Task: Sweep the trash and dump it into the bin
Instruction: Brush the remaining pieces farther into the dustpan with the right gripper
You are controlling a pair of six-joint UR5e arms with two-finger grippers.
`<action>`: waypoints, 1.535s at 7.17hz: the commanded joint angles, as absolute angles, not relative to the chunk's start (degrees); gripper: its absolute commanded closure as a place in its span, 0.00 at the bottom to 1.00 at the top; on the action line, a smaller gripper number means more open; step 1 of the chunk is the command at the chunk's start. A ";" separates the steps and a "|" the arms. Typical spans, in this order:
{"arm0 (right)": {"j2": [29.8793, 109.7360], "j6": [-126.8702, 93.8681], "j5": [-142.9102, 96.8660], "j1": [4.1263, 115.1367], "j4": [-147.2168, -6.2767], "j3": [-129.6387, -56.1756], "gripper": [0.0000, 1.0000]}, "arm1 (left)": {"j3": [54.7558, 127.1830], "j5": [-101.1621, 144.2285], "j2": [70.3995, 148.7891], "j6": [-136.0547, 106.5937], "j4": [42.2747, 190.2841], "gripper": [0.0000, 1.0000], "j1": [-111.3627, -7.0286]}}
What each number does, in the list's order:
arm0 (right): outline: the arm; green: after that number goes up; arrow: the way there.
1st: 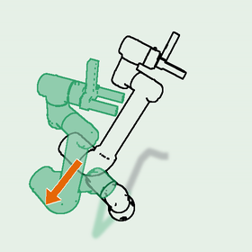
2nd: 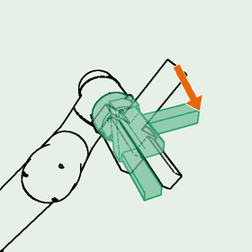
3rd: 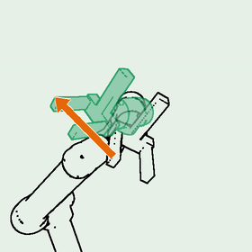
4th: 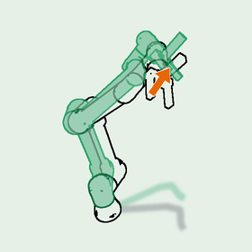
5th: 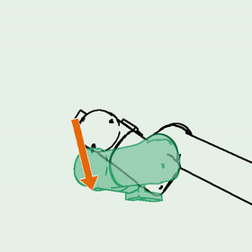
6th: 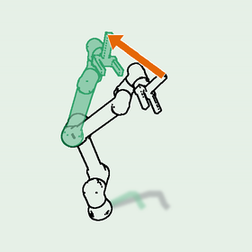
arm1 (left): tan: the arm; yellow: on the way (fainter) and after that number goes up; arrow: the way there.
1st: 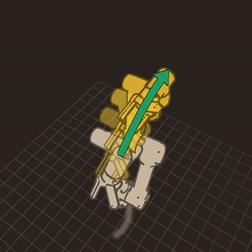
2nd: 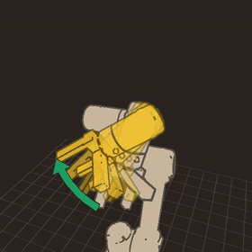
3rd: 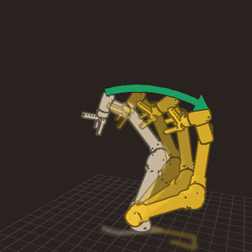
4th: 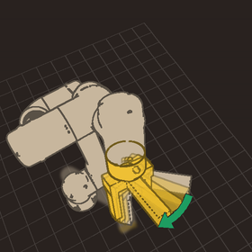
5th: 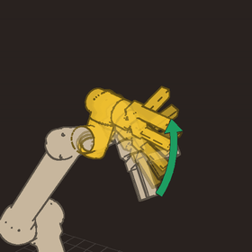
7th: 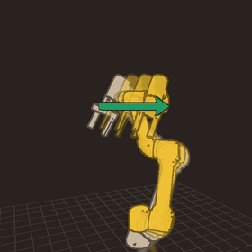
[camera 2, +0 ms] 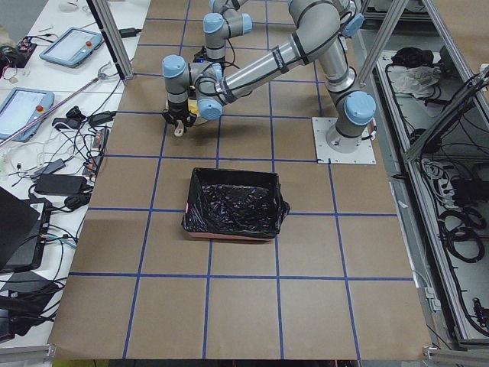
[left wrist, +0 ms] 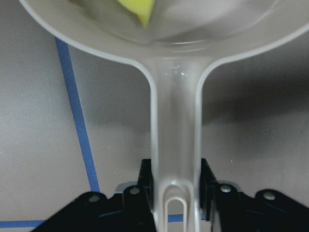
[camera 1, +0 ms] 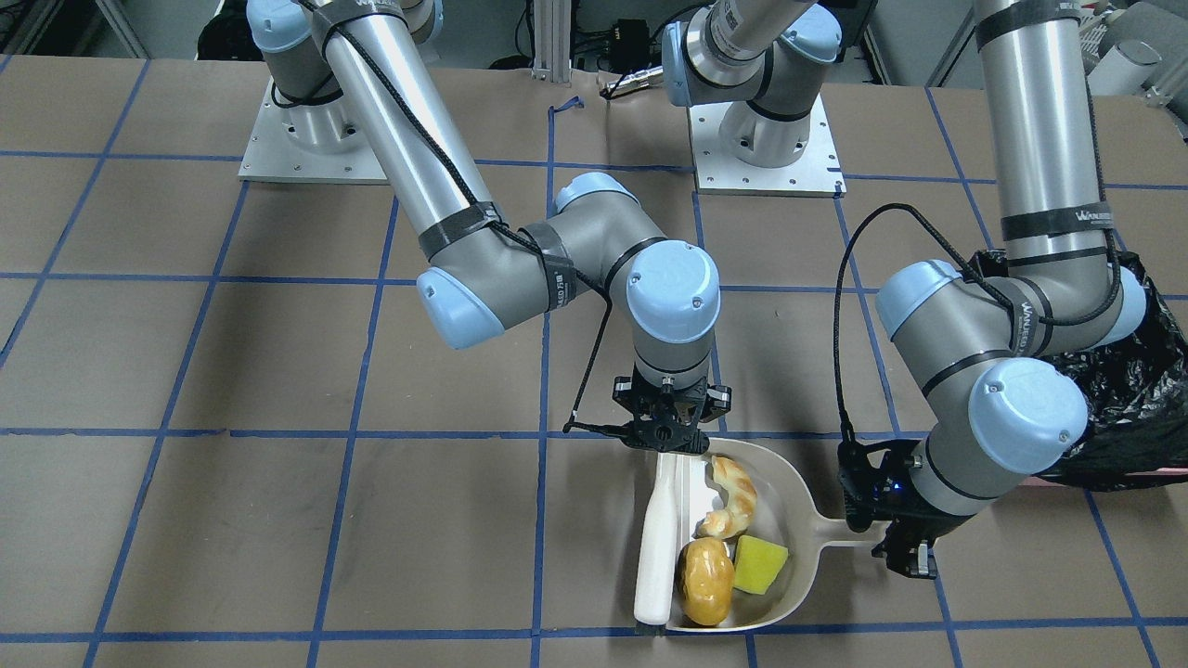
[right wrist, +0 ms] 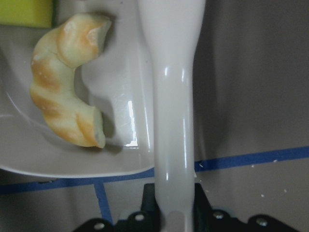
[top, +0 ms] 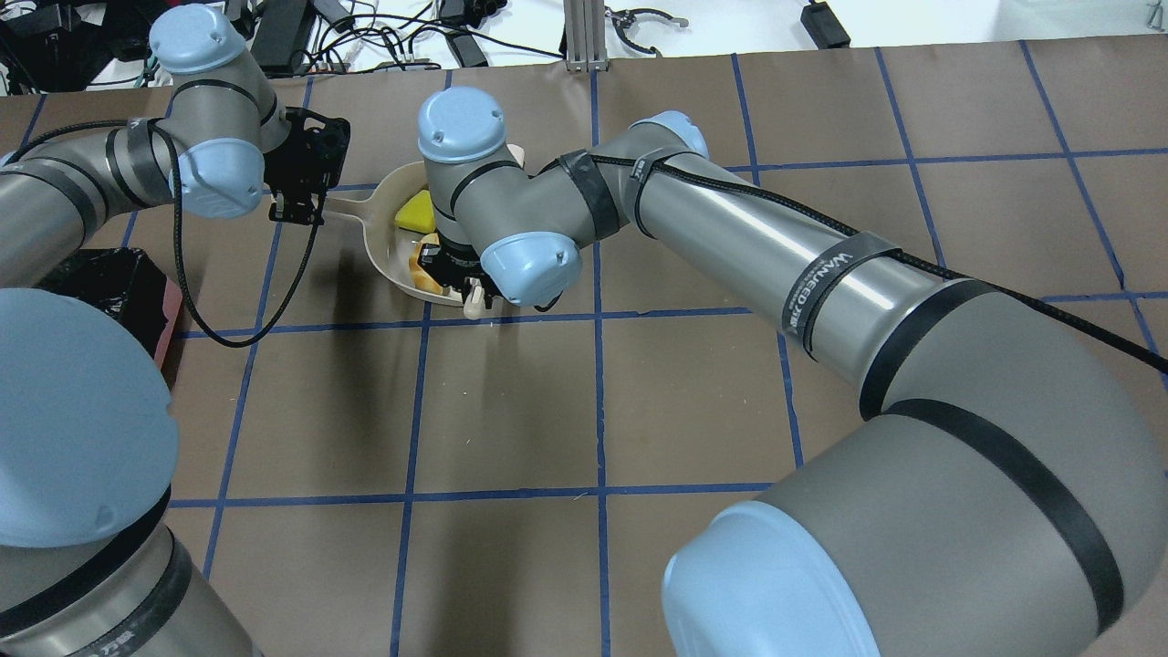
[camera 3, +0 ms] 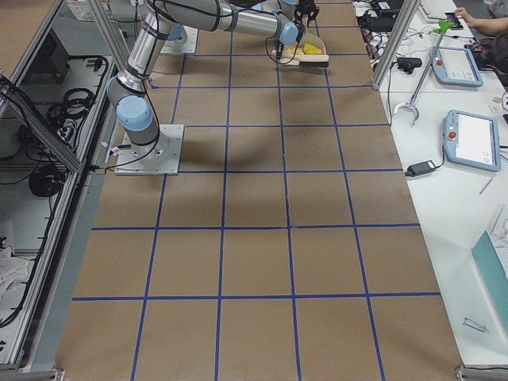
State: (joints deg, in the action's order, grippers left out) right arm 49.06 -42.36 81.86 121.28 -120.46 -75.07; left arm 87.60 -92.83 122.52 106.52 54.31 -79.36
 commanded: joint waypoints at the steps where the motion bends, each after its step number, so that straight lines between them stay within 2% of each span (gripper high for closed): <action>1: 48.51 -45.87 81.39 122.69 -122.17 -74.80 1.00 | 87.63 -92.81 122.52 106.52 54.32 0.93 -79.37; 6: 51.31 -42.55 80.42 121.21 -117.28 -74.09 1.00 | 87.63 -92.90 122.52 106.52 54.32 0.93 -79.37; 9: 60.00 -33.53 83.67 114.46 -103.14 -74.70 1.00 | 87.63 -92.90 122.52 106.52 54.32 0.93 -79.36; 11: 64.32 -26.84 85.51 109.27 -100.47 -78.81 1.00 | 87.63 -92.90 122.52 106.52 54.32 0.93 -79.37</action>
